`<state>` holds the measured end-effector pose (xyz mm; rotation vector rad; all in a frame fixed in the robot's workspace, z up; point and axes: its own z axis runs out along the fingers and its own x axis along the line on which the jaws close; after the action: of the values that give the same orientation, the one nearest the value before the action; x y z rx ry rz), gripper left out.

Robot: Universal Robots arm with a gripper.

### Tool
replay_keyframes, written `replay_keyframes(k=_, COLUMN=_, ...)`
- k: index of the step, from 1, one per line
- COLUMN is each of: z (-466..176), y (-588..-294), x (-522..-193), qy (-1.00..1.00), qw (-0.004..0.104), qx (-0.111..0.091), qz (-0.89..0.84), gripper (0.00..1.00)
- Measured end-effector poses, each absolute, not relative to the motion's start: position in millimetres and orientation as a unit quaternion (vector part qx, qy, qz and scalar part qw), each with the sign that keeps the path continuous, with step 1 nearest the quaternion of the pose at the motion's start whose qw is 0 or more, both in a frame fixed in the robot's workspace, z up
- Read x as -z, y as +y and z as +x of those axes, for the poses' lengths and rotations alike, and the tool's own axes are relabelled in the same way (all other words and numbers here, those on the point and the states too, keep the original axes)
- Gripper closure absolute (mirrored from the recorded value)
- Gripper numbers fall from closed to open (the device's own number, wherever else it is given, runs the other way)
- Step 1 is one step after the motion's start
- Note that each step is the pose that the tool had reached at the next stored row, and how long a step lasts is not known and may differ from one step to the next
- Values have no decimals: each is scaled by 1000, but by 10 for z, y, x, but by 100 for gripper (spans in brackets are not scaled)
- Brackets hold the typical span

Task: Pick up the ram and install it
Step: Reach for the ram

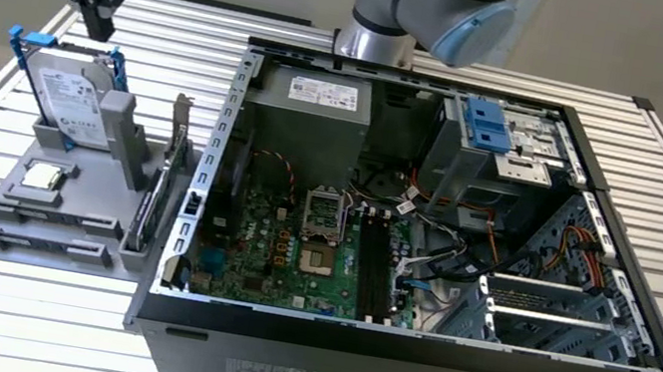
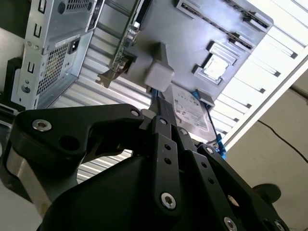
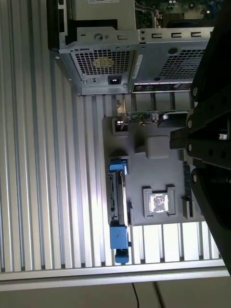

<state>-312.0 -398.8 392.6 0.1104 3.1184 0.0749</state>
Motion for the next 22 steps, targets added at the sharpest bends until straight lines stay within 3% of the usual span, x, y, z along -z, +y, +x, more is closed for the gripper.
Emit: replay_keyframes(k=22, z=-3323, y=-3988, x=-3926, qy=999, qw=10, qx=-24, qz=35, gripper=100)
